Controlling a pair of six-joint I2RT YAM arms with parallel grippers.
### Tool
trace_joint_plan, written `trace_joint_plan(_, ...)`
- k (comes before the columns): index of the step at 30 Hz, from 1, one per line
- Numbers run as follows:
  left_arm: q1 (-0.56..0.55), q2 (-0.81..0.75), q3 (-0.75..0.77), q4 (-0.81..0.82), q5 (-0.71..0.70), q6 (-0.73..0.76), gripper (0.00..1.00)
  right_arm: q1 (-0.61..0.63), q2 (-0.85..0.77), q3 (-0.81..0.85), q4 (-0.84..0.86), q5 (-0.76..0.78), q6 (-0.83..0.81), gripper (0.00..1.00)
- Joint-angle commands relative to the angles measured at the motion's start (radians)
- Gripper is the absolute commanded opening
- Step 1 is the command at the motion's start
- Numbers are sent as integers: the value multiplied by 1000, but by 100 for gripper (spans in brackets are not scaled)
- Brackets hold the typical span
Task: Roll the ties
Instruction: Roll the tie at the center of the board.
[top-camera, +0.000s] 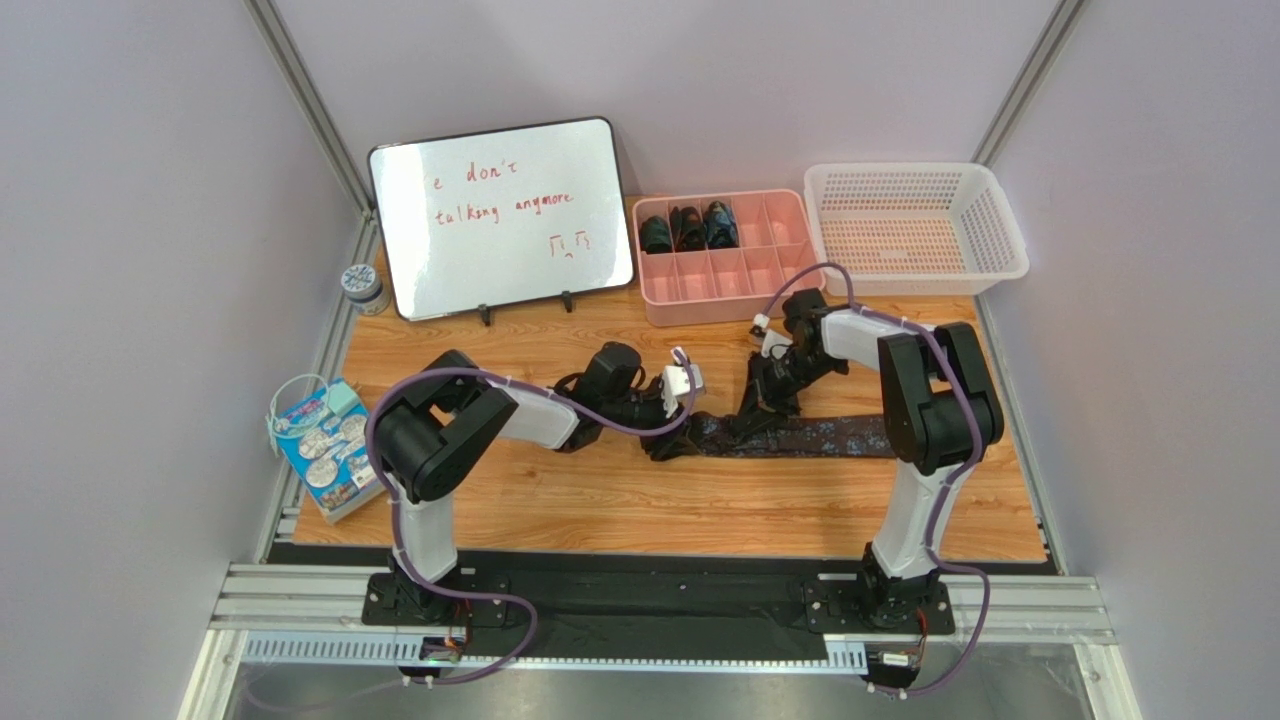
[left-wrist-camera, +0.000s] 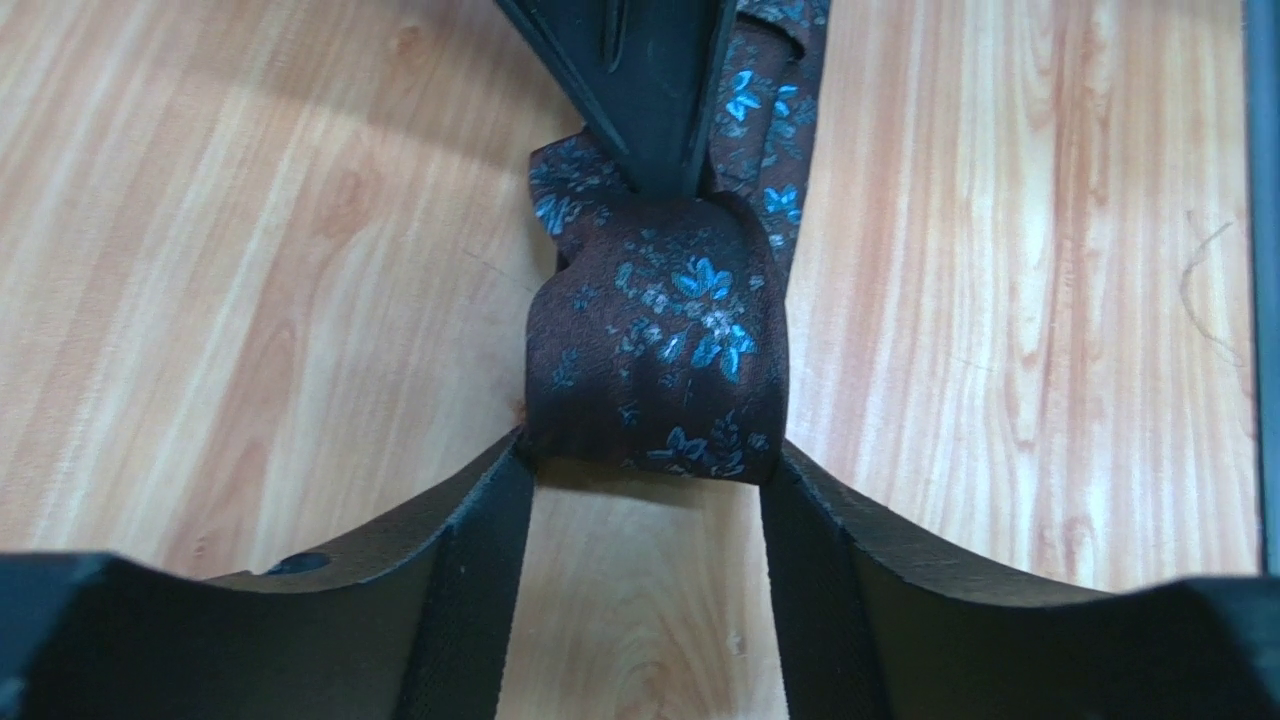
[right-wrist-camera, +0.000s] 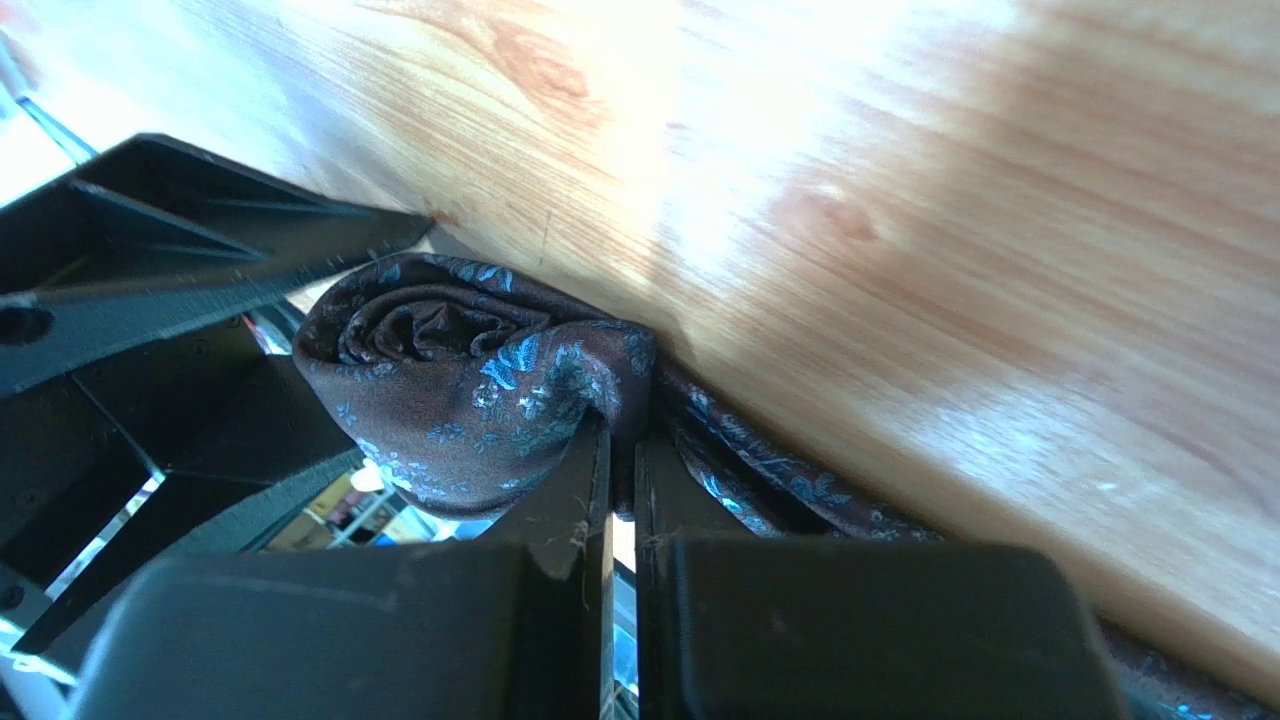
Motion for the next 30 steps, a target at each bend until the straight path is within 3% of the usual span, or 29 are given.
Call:
trace_joint_plan(1, 0, 8, 14, 28, 66, -66, 59, 41, 46, -17, 27, 276, -55, 0)
trace_joint_plan(11, -75, -22, 65, 86, 57, -103, 52, 75, 79, 0, 35, 275, -38, 0)
trace_joint_plan(26, -133, 135, 139, 129, -21, -26, 56, 75, 59, -20, 65, 189, -26, 0)
trace_joint_plan(27, -136, 142, 137, 129, -23, -13, 54, 75, 59, -22, 67, 184, -26, 0)
trace_joint_plan(30, -139, 139, 136, 85, -33, 33, 35, 75, 50, -19, 61, 152, -41, 0)
